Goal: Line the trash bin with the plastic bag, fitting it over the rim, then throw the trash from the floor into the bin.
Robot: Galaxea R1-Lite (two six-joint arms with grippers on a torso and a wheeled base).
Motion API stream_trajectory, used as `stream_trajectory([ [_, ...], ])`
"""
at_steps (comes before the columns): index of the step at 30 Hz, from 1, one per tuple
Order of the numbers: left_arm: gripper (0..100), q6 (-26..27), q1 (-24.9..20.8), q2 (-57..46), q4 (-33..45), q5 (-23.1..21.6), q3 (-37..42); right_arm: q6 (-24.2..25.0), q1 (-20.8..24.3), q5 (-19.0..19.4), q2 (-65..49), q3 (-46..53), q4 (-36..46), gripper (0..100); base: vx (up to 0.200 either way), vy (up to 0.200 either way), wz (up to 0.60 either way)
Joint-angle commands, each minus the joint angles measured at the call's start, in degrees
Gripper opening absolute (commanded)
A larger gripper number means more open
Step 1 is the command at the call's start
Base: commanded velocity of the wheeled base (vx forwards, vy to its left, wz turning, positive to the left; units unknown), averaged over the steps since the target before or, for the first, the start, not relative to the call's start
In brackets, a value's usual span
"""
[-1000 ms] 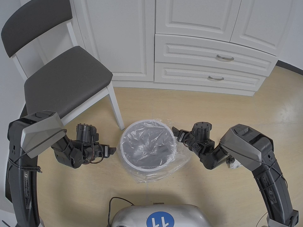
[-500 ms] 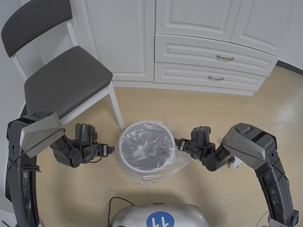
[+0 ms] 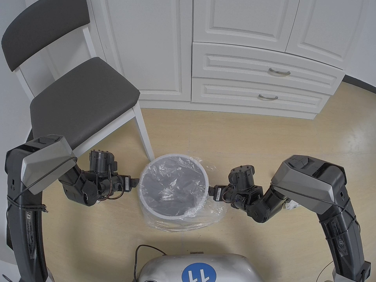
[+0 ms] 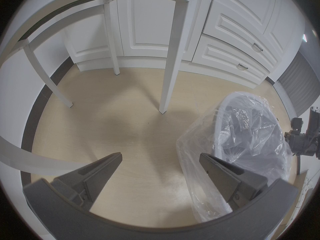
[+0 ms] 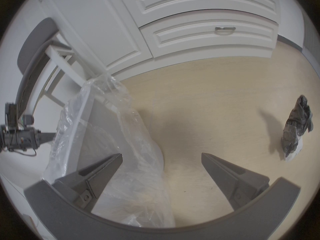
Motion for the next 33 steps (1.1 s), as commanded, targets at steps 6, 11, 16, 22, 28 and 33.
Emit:
stream_trajectory([
  [6,100,0.1,0.1,-0.3,0.0,-0.1,0.3,-11.1,-3.7,-0.5,-3.2,6.6,1.3,100,0.0,0.0,0.0],
  [11,100,0.1,0.2,-0.3,0.0,-0.1,0.3,-13.5,-5.9,-0.5,-5.5,7.9,1.3,100,0.0,0.0,0.0],
  [16,100,0.1,0.4,-0.5,-0.1,-0.1,0.3,-13.5,-7.7,-0.7,-8.0,7.0,0.4,100,0.0,0.0,0.0],
  [22,100,0.1,0.4,-1.1,0.0,-0.2,0.4,-10.3,-6.2,-0.6,-6.7,5.7,-8.8,100,0.0,0.0,0.0],
  [28,100,0.1,0.4,-1.2,-0.1,-0.2,0.5,-9.3,-3.0,-0.6,-2.1,4.4,-15.1,100,0.0,0.0,0.0],
  [33,100,0.1,0.4,-1.2,-0.1,-0.3,0.6,-9.4,-3.0,-0.8,2.1,2.0,-17.1,100,0.0,0.0,0.0],
])
